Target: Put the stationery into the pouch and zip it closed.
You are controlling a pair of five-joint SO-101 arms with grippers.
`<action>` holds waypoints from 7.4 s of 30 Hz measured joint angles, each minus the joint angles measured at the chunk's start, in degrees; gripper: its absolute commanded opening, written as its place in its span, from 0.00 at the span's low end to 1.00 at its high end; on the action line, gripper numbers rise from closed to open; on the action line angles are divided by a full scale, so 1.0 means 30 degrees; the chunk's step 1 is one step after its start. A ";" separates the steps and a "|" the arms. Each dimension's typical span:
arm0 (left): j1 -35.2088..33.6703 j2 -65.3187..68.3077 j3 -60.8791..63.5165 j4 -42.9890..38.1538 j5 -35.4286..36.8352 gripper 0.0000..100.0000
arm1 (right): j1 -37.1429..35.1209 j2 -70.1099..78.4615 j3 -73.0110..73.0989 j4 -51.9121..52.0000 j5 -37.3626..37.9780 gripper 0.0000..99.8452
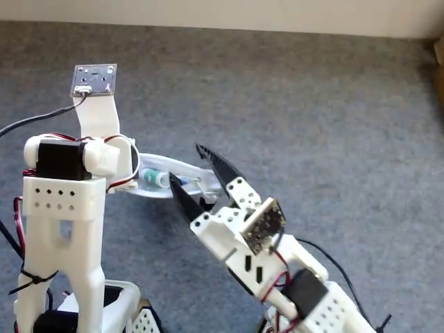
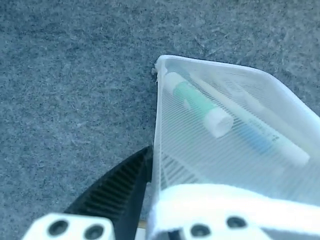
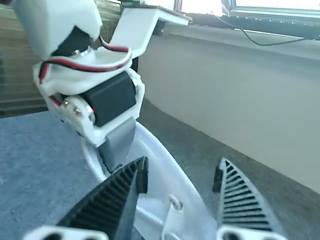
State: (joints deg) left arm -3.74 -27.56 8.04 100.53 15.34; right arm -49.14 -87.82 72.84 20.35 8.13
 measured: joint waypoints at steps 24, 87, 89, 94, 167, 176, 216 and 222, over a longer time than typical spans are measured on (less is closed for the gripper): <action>-0.0059 0.0000 0.0000 0.0000 0.0000 0.01 | 0.1201 -0.3429 -0.1495 0.9993 -0.3751 0.20; -0.0059 -0.0029 0.0498 -0.0117 -0.0029 0.01 | 0.1495 -0.5040 -0.0674 1.2161 -0.3575 0.01; -0.0059 -0.0029 0.0498 -0.0117 -0.0029 0.01 | 0.1495 -0.5626 -0.0674 1.2542 -0.3575 0.01; -0.0059 -0.0029 0.0498 -0.0117 -0.0029 0.01 | 0.1495 -0.5597 -0.0674 1.2689 -0.3136 0.01; 1.0462 -0.5890 -0.1289 -0.0352 -1.5092 0.23 | 0.1289 -0.5656 -0.5333 1.8872 0.0322 0.01; 1.0462 -0.8410 0.3194 -0.2227 -1.5824 0.24 | 0.1729 -0.5656 -0.5538 1.9048 0.0322 0.01; 1.3216 -0.8703 0.9934 -1.1575 -1.4681 0.00 | 0.4894 -0.5656 -0.5538 1.9048 0.1495 0.01; 1.3245 -0.9026 1.1253 -1.2103 -1.4564 0.01 | 0.4982 -0.5656 -0.5538 1.9048 0.1319 0.01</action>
State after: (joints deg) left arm 36.00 -54.64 41.80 64.22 -28.35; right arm -34.20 -104.79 56.22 77.49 12.09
